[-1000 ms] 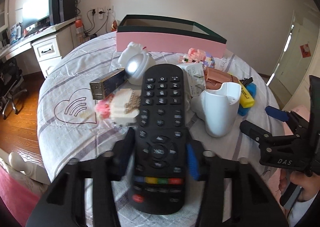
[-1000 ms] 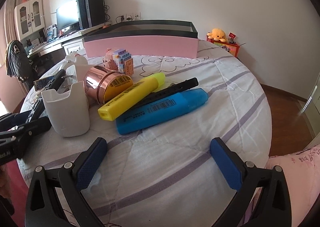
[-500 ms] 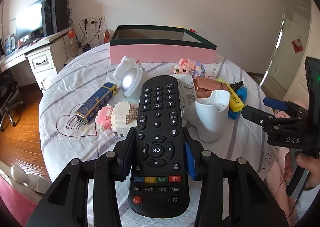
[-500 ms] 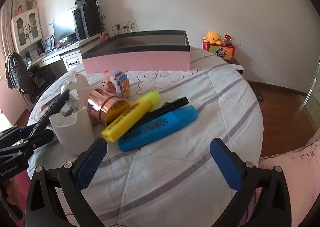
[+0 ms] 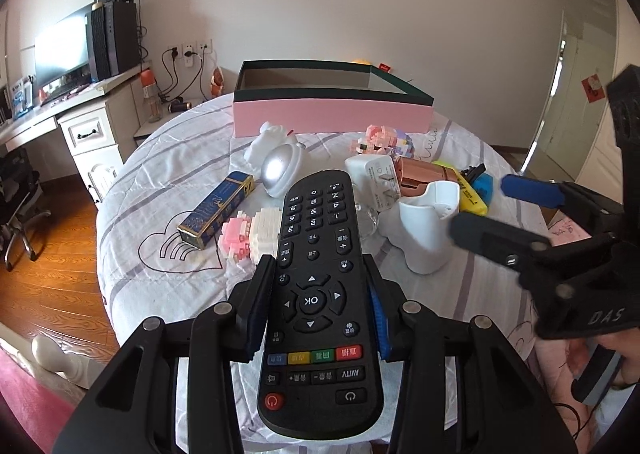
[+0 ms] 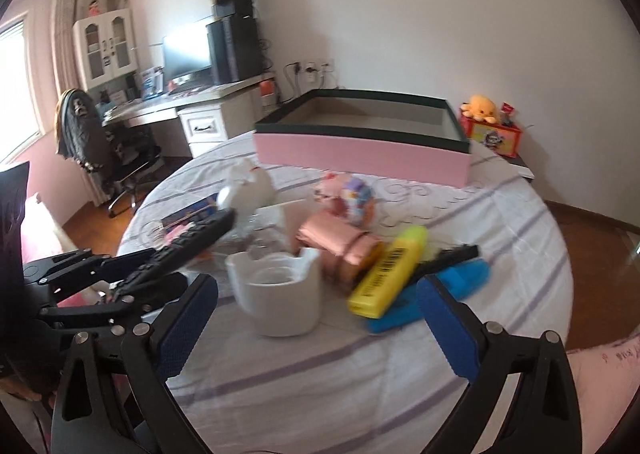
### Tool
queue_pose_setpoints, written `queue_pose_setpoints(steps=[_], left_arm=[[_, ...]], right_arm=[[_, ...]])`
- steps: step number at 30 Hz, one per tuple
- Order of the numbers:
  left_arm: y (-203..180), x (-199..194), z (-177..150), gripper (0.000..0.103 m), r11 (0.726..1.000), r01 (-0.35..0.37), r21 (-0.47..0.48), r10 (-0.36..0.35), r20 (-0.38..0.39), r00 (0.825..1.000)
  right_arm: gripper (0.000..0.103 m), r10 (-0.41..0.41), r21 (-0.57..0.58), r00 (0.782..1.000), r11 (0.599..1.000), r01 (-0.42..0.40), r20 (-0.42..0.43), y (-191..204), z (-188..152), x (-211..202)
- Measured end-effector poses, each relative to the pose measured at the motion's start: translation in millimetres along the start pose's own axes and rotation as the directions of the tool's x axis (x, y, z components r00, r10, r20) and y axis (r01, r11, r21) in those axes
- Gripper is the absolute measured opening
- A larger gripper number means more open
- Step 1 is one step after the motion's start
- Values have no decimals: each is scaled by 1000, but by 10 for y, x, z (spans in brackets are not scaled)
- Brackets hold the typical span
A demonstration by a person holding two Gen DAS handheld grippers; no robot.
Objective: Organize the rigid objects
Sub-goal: 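Lift the black remote with the left tool while the right tool grasps the white cup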
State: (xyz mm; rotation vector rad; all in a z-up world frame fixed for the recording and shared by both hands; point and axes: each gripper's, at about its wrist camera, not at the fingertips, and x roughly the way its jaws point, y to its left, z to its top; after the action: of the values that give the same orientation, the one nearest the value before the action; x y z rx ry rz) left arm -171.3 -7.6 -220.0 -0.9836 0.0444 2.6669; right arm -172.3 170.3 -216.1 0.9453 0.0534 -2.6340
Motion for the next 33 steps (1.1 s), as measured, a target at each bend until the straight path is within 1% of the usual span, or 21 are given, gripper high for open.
queue_pose_setpoints(steps=[1, 4, 5, 6, 9, 13, 14, 15, 16, 17, 21, 25, 29, 33], left_arm=[[14, -9, -20, 42, 1000, 6, -3, -6, -1, 1000], [69, 20, -89, 42, 1000, 18, -24, -19, -21, 1000], [83, 26, -112, 42, 999, 30, -32, -30, -25, 999], [98, 36, -127, 42, 998, 46, -41, -47, -27, 998], [96, 58, -144, 45, 997, 61, -49, -62, -25, 998], [132, 164, -169, 48, 992, 95, -78, -99, -51, 994], [130, 171, -166, 48, 992, 93, -81, -98, -48, 994], [120, 177, -156, 48, 992, 95, -79, -99, -43, 994], [110, 190, -145, 50, 992, 100, -78, -104, -46, 994], [102, 209, -132, 50, 992, 105, -76, -109, -47, 993], [69, 238, -102, 45, 993, 101, -64, -103, -33, 994], [28, 195, -73, 44, 995, 90, -38, -91, -27, 995], [-10, 94, 7, 44, 997, 73, -15, -73, 2, 997], [-58, 18, 125, 44, 997, 79, 10, -79, 28, 996]], right_arm=[[96, 8, -2, 1000, 1000, -8, -9, 29, -12, 30], [89, 25, 1, 999, 1000, -25, -28, 93, -36, 116], [85, 26, -4, 999, 1000, -27, -35, 107, -32, 147], [78, 30, -4, 999, 1000, -30, -44, 112, -28, 187], [69, 28, -1, 996, 1000, -28, -80, 109, -39, 316], [68, 36, 8, 993, 999, -35, -110, 74, -76, 432], [68, 38, 6, 992, 999, -38, -117, 72, -84, 453], [65, 42, 4, 992, 999, -41, -117, 66, -93, 467], [63, 48, 3, 992, 999, -48, -119, 60, -97, 484], [55, 52, 4, 991, 999, -52, -120, 51, -98, 496], [54, 64, -8, 991, 998, -65, -115, 0, -120, 483], [54, 60, -17, 993, 998, -62, -97, -3, -114, 402], [54, 58, -22, 996, 998, -60, -66, -15, -76, 295], [54, 58, -34, 998, 998, -59, -38, -39, 20, 208]])
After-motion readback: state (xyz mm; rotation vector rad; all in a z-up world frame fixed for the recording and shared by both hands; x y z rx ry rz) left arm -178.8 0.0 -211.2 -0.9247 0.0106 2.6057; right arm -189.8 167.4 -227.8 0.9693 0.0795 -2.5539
